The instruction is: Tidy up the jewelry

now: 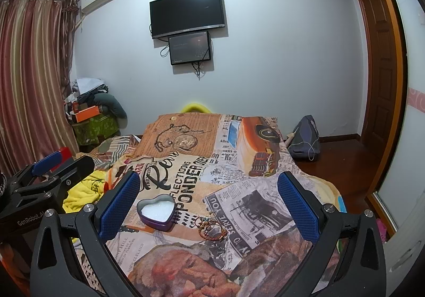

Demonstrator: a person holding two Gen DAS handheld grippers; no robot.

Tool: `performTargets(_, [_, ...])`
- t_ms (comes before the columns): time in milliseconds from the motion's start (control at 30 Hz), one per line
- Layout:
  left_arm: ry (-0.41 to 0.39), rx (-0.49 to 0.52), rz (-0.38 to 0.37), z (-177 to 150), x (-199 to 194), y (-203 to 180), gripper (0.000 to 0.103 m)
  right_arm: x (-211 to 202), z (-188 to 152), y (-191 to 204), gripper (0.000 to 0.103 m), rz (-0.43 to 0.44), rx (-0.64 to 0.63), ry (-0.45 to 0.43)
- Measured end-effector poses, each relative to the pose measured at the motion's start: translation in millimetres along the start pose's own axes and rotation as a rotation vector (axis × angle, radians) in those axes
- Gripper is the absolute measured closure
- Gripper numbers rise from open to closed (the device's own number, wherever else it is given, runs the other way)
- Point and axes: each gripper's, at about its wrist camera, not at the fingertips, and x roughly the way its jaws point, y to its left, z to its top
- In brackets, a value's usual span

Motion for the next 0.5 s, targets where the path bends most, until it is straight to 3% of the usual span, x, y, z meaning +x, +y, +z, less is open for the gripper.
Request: performTargets(500, [-0.006,0.001,-0.003,1.9,-2.3,-1.5,0.0,-1.2,1.5,1.0,0.0,0.001,-0.001,-0.002])
